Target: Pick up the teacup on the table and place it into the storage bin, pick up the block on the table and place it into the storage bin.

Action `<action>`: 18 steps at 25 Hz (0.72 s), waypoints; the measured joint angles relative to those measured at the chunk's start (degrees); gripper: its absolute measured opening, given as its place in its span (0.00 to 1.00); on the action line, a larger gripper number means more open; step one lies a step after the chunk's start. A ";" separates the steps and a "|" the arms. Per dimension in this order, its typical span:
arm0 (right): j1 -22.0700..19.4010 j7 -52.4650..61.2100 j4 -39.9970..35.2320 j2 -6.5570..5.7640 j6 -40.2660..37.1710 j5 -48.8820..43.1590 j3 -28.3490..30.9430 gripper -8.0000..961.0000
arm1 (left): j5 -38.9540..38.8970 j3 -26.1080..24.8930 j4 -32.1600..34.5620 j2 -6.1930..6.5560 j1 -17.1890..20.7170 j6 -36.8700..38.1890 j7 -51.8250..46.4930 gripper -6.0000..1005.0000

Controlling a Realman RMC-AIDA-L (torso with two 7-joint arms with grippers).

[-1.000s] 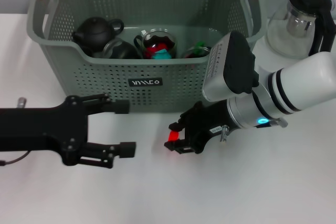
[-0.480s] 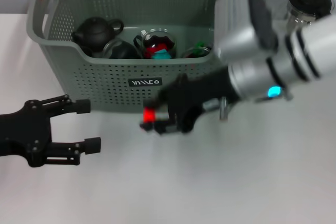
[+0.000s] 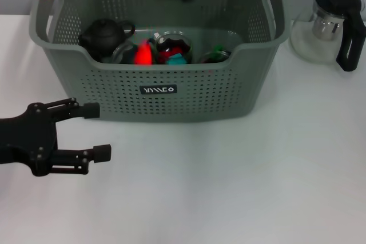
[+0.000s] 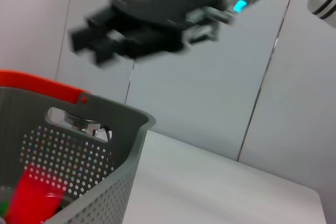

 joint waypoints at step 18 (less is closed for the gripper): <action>3.53 0.89 6.82 -0.13 12.21 -4.56 1.64 0.11 | -0.46 0.07 0.10 0.82 -1.90 0.06 -0.92 0.93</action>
